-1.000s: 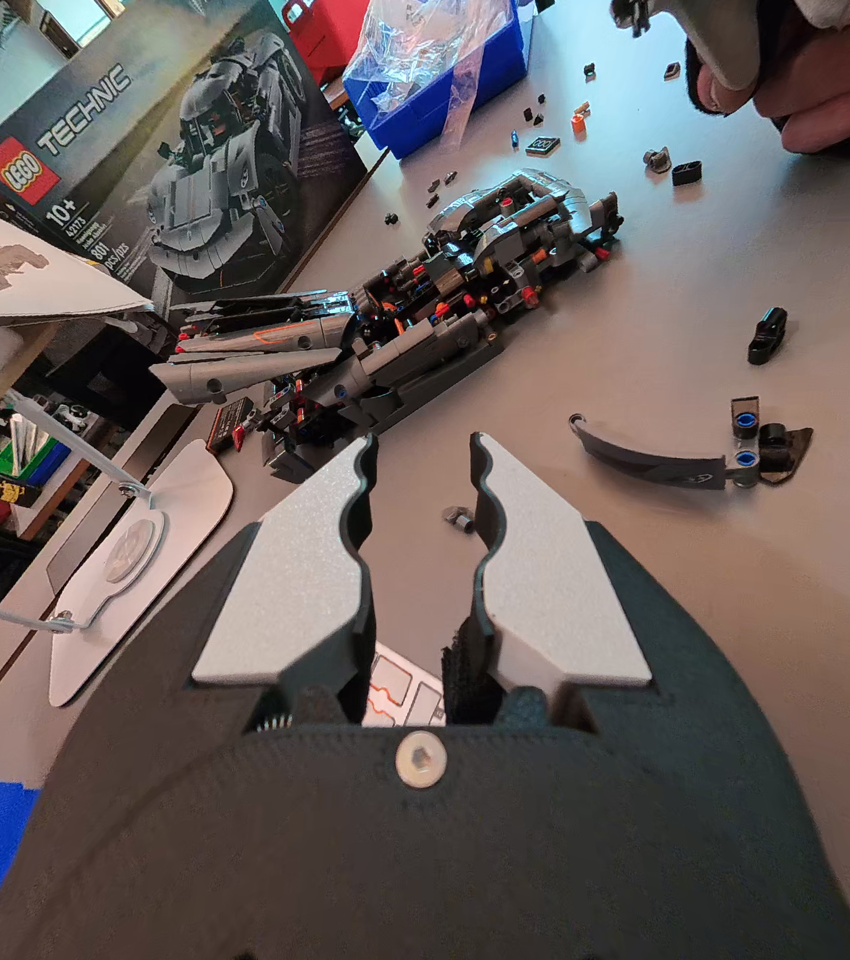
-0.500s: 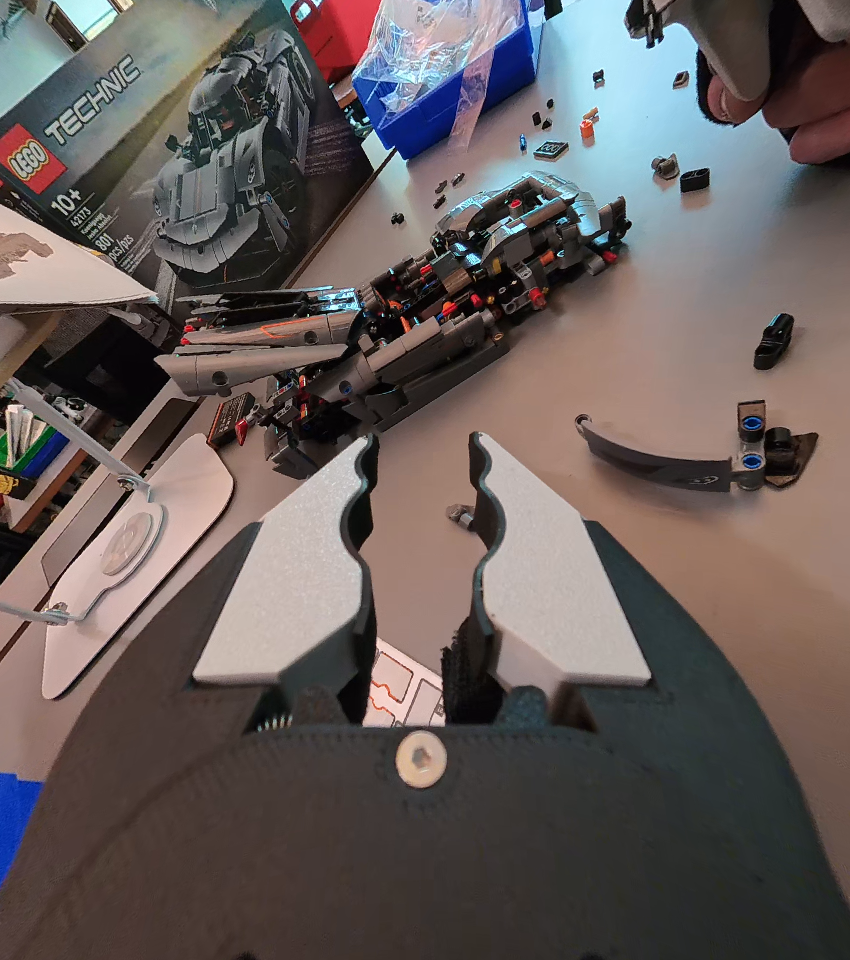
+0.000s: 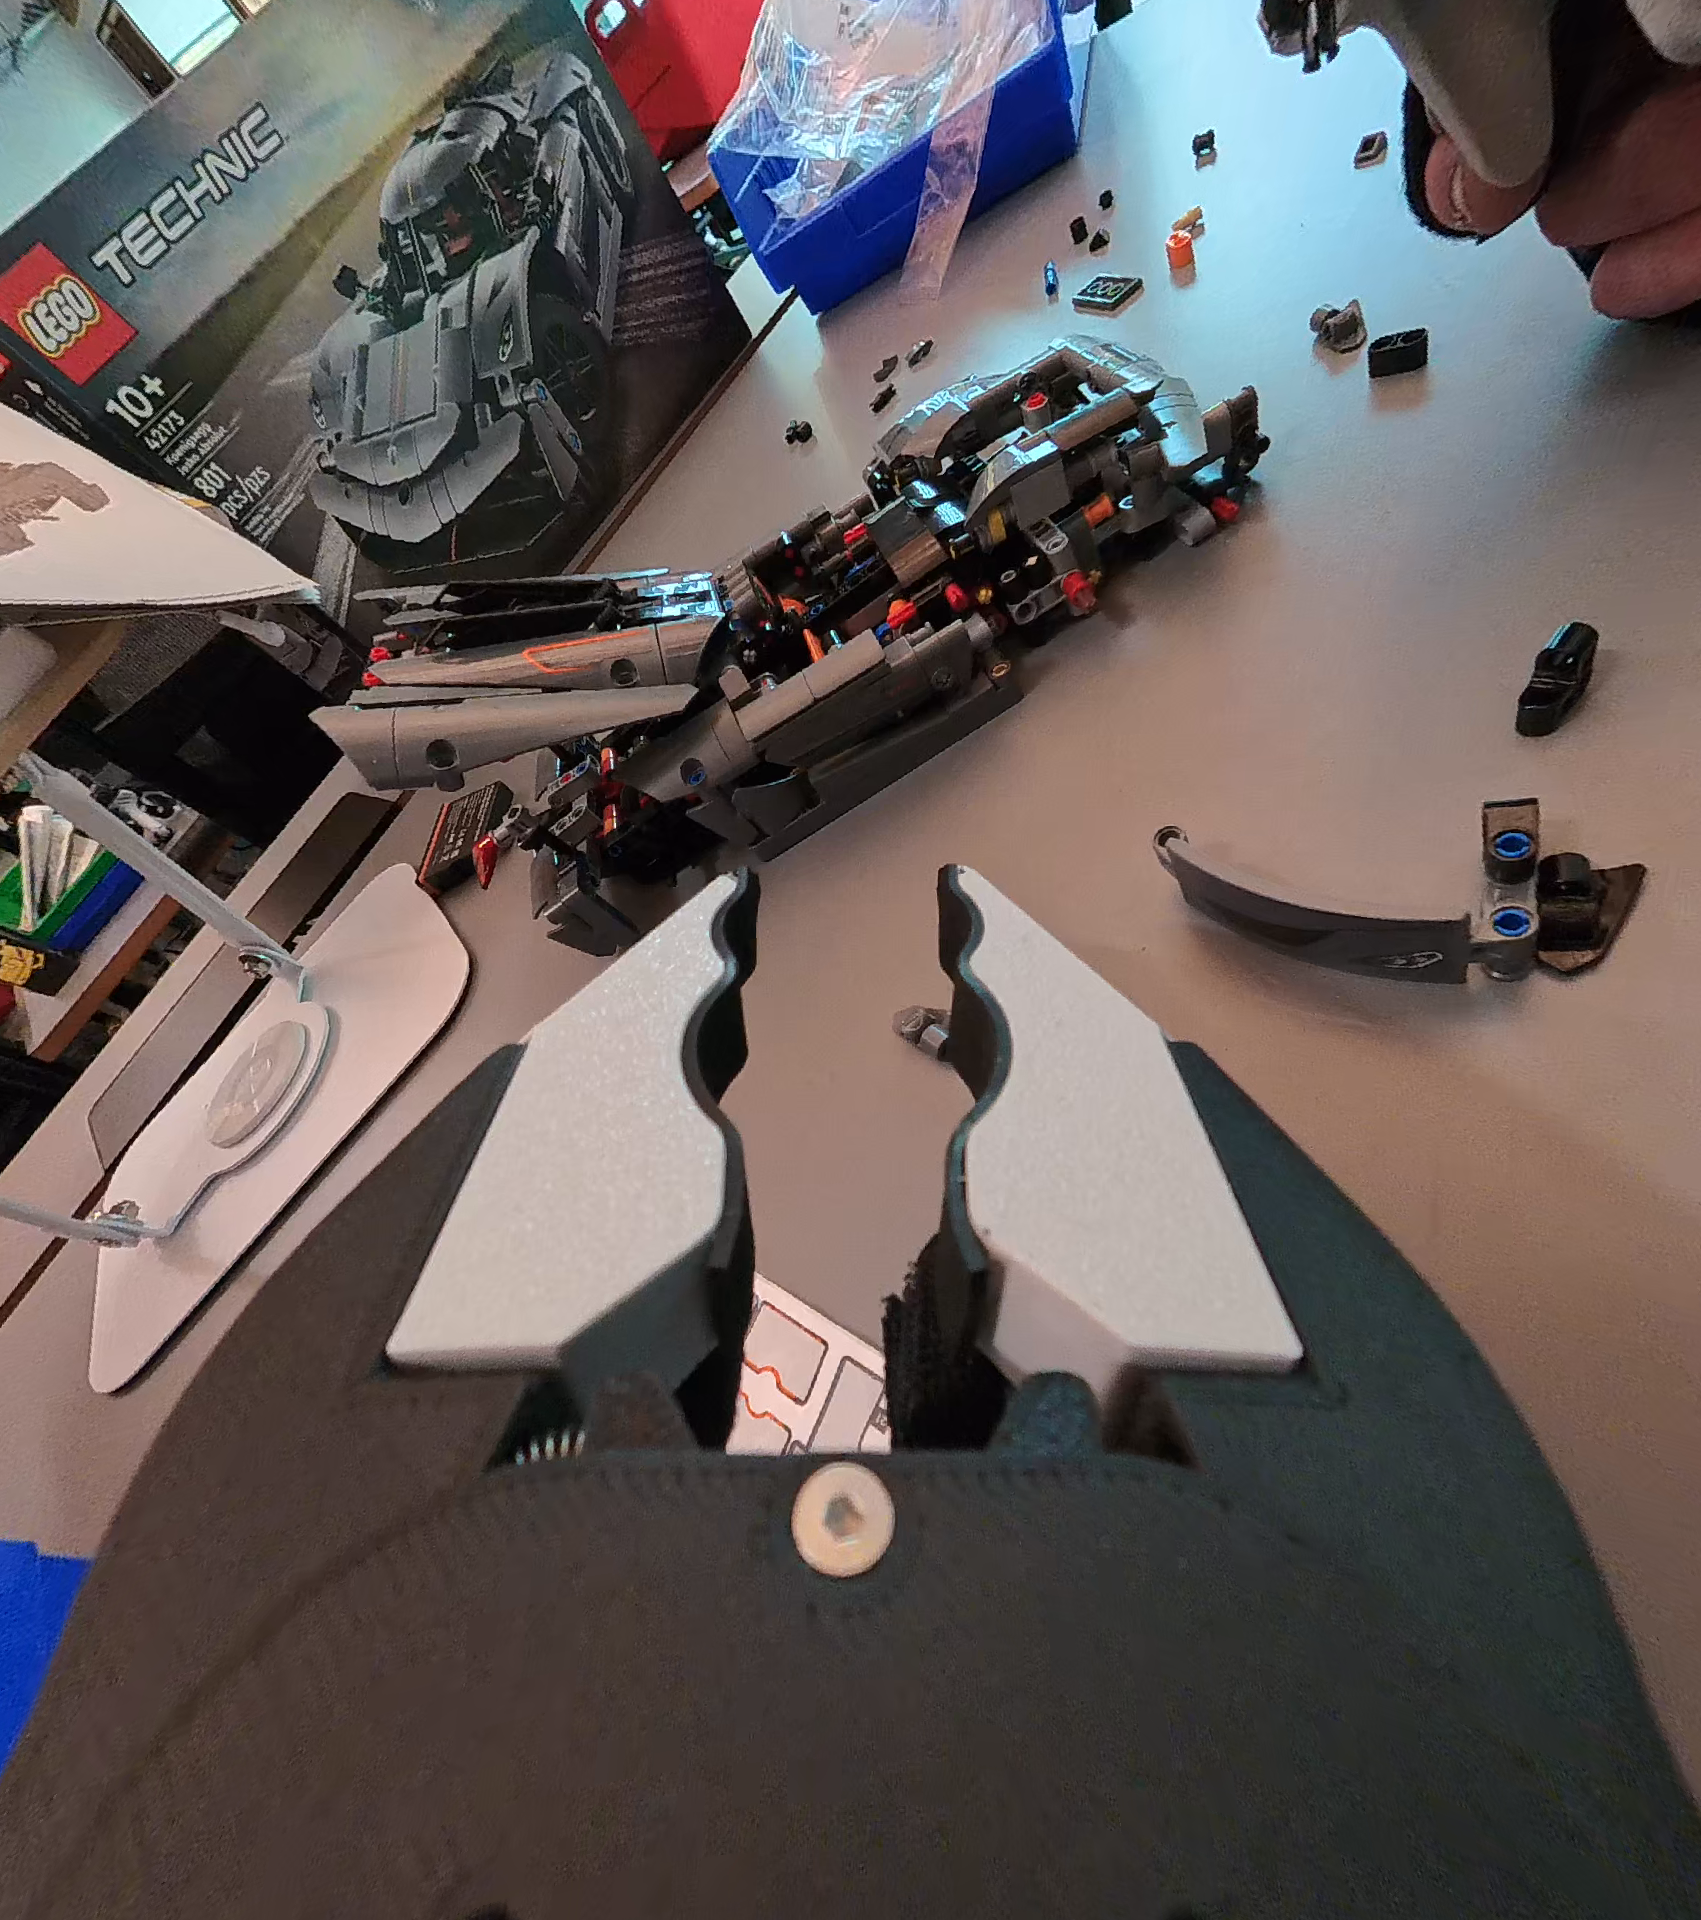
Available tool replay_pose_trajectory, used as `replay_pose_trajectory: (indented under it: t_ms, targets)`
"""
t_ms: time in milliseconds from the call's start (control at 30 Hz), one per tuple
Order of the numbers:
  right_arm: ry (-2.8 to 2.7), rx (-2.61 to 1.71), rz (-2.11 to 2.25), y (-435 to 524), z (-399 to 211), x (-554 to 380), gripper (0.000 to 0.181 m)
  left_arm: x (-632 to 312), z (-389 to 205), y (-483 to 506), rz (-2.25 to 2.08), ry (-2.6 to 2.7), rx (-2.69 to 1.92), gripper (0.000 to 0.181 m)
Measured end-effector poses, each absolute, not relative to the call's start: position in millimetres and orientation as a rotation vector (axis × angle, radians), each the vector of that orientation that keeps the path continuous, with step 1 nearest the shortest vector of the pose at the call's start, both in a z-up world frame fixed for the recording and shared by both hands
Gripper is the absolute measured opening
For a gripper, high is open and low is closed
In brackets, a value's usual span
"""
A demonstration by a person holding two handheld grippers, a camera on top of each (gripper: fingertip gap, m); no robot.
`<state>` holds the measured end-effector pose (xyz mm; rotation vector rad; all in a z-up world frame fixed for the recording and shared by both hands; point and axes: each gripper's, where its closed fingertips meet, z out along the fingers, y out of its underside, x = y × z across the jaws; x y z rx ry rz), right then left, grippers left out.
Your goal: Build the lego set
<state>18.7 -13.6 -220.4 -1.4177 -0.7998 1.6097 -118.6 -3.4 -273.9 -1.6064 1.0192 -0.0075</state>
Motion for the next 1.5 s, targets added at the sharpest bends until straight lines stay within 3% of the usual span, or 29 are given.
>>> replay_pose_trajectory:
  t_ms: [1500]
  targets:
    - [-0.988, -1.668, 1.444, -17, -256, -10, 0.003, -117, -273, -8, 0.012, 1.038, -1.580, 0.033]
